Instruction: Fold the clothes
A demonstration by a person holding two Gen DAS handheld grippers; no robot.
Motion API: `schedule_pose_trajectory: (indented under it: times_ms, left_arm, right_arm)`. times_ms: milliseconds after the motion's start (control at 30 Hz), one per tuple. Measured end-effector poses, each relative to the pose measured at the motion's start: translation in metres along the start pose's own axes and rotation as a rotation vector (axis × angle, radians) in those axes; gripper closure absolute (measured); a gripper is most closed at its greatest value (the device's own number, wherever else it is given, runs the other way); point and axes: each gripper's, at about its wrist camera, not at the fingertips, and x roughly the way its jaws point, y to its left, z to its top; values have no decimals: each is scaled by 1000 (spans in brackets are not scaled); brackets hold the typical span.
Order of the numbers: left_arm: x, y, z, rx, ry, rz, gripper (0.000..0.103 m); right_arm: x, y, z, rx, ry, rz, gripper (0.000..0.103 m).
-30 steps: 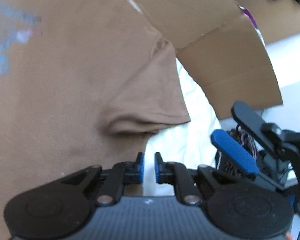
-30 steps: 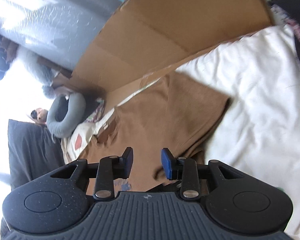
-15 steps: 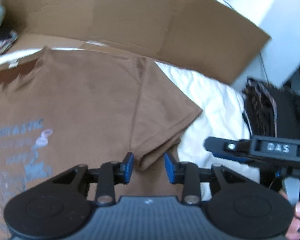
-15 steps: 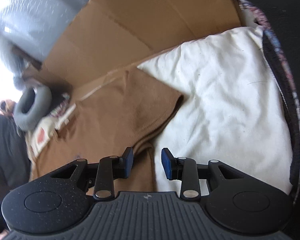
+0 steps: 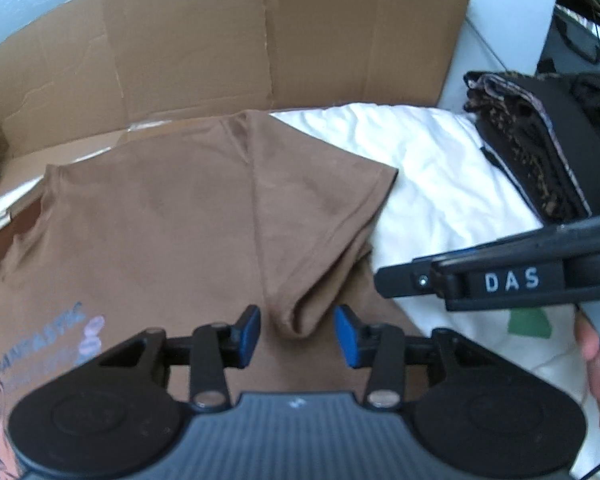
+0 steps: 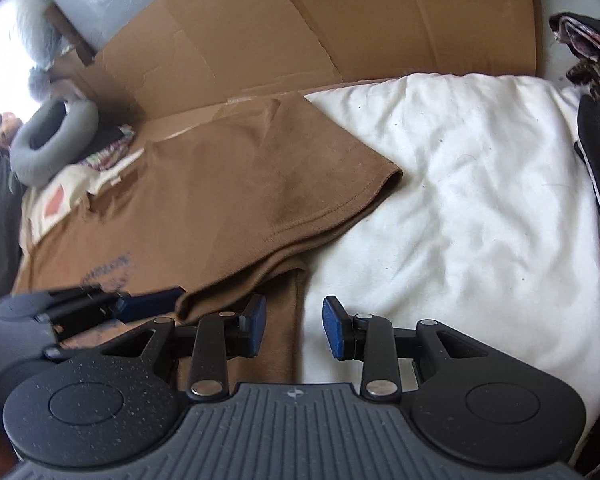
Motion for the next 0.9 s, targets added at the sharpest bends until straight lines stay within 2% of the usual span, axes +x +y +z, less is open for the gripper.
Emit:
schedule_pose_trajectory:
  times_ms: [233, 400, 467, 500, 700, 900]
  left_arm:
    - [-8, 1, 5, 29, -26, -32, 72]
    - [-8, 0, 6, 63, -19, -40, 72]
    - [-11, -3, 4, 92, -24, -46, 64]
    - [-12, -4, 3, 111, -24, -43, 63]
    - [-1, -10, -3, 188, 5, -7, 63]
    - [2, -5, 1, 177, -14, -4, 68]
  right_arm:
    - [12, 7, -2, -88, -15, -26, 70]
    - [22, 10, -3, -153, -25, -46, 68]
    - [21, 6, -4, -143, -28, -30, 69]
    - [21, 3, -4, -136, -29, -21, 70]
    - [22, -7, -3, -113, -27, 7, 78]
    - [23, -8, -3, -104, -30, 5, 79]
